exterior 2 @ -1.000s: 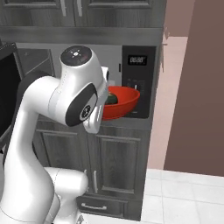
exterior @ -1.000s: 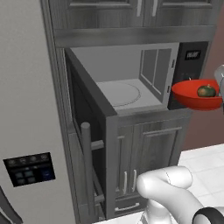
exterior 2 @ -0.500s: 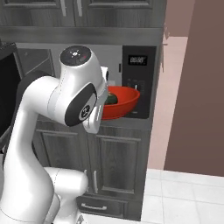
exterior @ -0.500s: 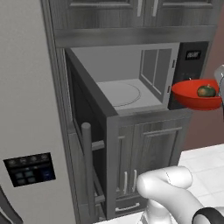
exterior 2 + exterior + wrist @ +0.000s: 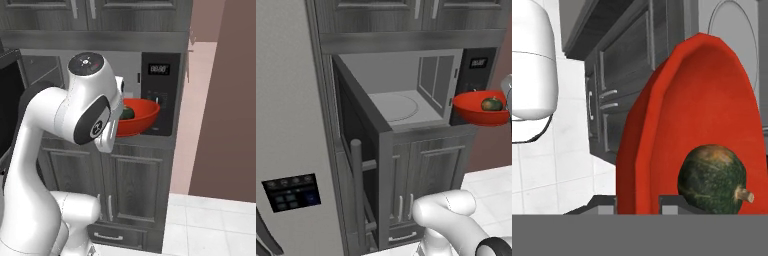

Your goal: Pick the squash from the sink and place it in the bowl. Then pick the bowl and place it in the microwave. Then close the microwave door and press the start button.

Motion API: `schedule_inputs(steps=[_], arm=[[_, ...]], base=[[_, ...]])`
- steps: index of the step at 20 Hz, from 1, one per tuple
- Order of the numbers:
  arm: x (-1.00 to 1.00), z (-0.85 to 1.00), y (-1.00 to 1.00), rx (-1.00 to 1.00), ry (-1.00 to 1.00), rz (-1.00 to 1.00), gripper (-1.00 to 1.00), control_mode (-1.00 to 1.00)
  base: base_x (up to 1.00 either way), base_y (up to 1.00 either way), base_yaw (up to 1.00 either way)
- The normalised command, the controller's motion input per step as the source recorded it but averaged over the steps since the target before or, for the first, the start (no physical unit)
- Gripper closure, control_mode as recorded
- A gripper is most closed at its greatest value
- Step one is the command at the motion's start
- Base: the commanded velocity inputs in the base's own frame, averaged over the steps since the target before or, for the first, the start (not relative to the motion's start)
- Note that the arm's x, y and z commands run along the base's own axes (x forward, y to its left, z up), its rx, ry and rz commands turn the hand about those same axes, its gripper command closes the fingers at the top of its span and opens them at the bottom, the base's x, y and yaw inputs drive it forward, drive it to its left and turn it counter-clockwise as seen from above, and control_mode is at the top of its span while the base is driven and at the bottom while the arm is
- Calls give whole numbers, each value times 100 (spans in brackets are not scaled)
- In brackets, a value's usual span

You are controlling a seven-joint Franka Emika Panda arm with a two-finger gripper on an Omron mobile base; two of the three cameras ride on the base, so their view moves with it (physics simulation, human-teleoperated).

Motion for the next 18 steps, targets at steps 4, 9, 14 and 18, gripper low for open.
schedule_inputs(steps=[4,9,14,18], arm=[[-10,-8,22,0,2,4,100,-100],[-12,-43,85,-3,10,15,100,-100],[29,-54,99,-3,0,14,100,-100],[92,-5,75,0,0,3,100,-100]], base=[[0,12,3],[0,0,0],[0,0,0],[0,0,0]])
